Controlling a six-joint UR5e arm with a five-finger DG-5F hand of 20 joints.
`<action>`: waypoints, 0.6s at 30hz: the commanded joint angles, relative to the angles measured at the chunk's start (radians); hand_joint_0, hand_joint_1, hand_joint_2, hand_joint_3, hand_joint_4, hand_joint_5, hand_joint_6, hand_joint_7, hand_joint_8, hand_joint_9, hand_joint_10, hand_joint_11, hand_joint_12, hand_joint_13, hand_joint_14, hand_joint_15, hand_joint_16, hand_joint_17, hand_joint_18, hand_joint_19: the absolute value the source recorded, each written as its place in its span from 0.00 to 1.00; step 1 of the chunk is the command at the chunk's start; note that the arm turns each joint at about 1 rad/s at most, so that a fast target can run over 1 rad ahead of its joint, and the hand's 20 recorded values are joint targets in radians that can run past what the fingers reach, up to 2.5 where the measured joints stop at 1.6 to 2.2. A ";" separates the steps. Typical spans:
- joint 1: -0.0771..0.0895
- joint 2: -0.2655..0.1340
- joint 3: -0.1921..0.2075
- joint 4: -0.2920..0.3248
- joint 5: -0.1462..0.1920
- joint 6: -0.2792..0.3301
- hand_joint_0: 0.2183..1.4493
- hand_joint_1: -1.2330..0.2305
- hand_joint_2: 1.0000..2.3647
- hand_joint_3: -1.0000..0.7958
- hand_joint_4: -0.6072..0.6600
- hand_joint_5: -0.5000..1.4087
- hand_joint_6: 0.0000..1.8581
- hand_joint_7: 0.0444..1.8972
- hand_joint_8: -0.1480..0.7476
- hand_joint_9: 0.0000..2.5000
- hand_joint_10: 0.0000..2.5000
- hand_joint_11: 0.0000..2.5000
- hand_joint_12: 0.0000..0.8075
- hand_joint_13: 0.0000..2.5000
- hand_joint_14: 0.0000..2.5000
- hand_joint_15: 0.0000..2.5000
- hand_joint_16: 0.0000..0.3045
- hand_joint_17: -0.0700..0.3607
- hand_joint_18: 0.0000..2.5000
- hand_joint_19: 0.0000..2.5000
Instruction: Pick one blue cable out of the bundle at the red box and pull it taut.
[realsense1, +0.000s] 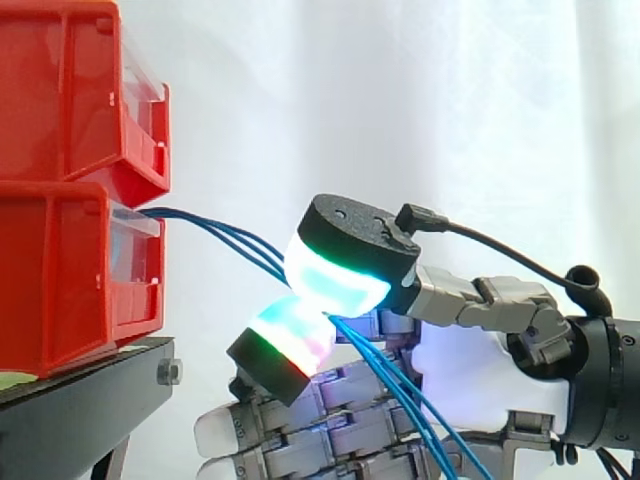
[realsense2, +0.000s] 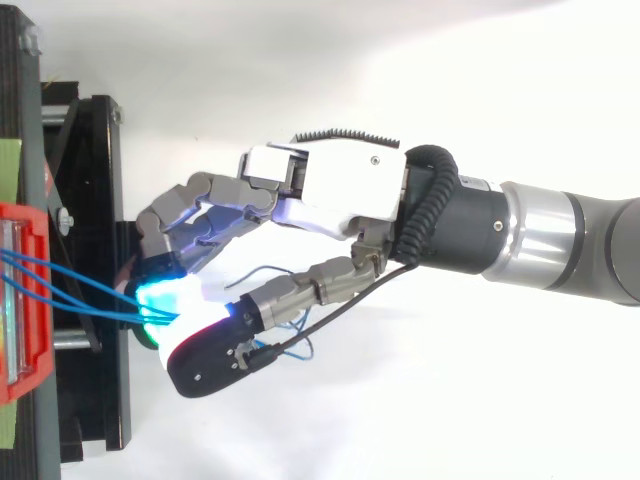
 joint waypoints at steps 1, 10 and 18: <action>0.000 0.000 0.001 0.000 0.000 0.003 0.42 0.24 0.02 0.48 0.35 0.16 0.50 0.70 0.50 0.27 0.00 0.15 0.49 0.26 0.00 0.09 0.17 0.43 0.27 0.12; -0.003 0.000 0.002 0.000 0.000 0.026 0.48 0.21 0.00 0.28 0.29 0.16 0.48 0.63 0.46 0.25 0.00 0.13 0.47 0.24 0.00 0.08 0.16 0.42 0.26 0.10; -0.006 0.011 0.002 -0.011 -0.002 0.029 0.38 0.18 0.00 0.28 0.35 0.16 0.48 0.57 0.45 0.24 0.00 0.14 0.47 0.23 0.00 0.08 0.16 0.42 0.26 0.09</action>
